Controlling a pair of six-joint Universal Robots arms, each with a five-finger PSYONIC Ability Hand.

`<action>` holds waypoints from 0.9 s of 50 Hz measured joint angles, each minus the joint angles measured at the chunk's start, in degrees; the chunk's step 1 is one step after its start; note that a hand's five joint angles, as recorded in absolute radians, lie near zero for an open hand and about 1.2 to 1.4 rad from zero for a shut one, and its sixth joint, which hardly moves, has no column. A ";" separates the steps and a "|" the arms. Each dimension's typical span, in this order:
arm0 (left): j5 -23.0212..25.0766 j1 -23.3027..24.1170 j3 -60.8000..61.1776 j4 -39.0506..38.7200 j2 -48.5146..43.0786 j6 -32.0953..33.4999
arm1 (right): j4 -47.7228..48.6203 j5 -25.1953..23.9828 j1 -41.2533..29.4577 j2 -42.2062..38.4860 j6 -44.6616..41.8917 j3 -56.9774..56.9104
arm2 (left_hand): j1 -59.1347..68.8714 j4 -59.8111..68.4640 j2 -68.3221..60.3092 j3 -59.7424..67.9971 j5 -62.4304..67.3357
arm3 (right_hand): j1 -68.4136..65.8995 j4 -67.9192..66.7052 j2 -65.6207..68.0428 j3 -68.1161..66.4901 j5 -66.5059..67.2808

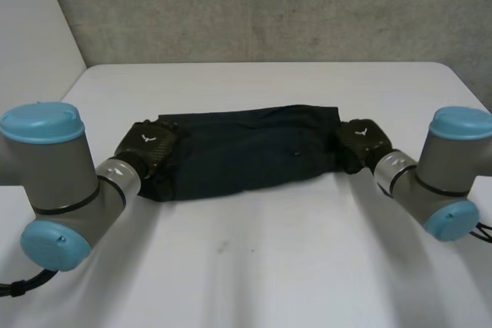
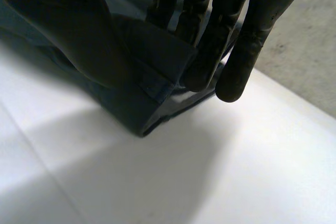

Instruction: Fold the shorts.

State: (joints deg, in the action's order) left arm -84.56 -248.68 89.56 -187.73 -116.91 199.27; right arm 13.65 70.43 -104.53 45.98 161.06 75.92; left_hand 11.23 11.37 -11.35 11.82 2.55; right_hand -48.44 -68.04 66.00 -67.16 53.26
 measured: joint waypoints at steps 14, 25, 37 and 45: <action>0.03 -0.97 1.38 0.16 3.04 -0.01 | -8.50 0.17 11.34 13.61 -10.98 5.39 | 0.01 0.00 0.00 0.00 0.00 | -3.75 -0.01 0.37 -0.47 1.46; -0.09 -0.95 1.83 0.11 6.14 -0.90 | -11.03 0.88 2.12 14.68 -31.79 -1.02 | 0.01 0.00 0.00 0.00 0.00 | -4.37 -0.02 0.37 -0.87 1.51; -0.36 -0.56 -2.42 0.02 8.54 -6.90 | -1.50 -9.63 -20.53 8.52 -33.11 -1.20 | 0.01 0.00 0.00 0.00 0.00 | -5.10 0.54 1.23 -0.92 1.98; -0.51 -0.31 -8.17 0.08 7.45 -9.98 | -1.04 -13.01 -19.92 9.01 -26.15 1.44 | 0.01 0.00 0.00 0.00 0.00 | 35.91 52.30 -50.74 51.34 -47.41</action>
State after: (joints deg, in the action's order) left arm -85.07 -248.99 81.39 -187.65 -109.47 189.29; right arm 12.61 57.42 -124.45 54.98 134.91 77.37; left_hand 11.24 11.36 -11.35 11.82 2.55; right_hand -12.52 -15.75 15.27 -15.82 5.85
